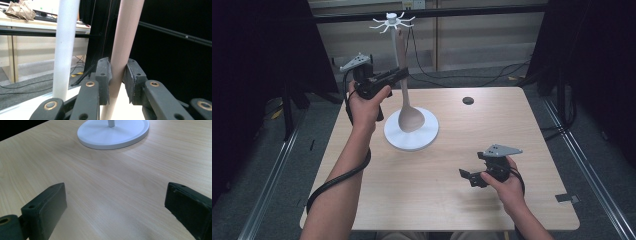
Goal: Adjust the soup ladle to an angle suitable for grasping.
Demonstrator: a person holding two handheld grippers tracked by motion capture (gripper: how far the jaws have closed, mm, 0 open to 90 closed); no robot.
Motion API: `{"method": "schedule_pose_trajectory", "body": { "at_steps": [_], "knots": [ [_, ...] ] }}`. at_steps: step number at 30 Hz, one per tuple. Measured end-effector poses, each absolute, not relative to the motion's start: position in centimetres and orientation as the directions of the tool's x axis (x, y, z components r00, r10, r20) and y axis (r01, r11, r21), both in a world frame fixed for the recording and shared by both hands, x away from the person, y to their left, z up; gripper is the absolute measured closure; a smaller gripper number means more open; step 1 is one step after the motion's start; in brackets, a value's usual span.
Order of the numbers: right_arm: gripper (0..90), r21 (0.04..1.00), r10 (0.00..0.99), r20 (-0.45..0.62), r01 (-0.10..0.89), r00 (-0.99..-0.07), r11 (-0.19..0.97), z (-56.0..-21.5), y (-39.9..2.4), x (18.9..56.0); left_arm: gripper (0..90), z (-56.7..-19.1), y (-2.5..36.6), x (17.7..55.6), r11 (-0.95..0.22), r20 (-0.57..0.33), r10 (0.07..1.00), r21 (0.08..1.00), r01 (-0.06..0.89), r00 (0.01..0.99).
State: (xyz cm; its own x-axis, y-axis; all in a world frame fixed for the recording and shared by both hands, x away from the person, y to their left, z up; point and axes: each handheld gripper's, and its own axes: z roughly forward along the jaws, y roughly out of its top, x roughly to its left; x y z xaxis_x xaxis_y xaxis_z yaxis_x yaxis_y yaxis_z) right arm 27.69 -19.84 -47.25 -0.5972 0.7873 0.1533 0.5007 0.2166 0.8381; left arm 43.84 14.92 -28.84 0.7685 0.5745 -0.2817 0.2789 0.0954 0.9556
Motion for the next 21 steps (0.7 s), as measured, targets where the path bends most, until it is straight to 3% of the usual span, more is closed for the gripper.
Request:
{"method": "schedule_pose_trajectory", "body": {
  "at_steps": [21],
  "knots": [
    [3.7, 0.836, 0.792, 0.152, 0.505, -0.591, 0.216, -47.28, -20.12, 27.15, 70.8, -29.27, 15.19, 43.91, 0.126, -0.296, 0.584, 0.953, 0.276, 0.756]
  ]
}}
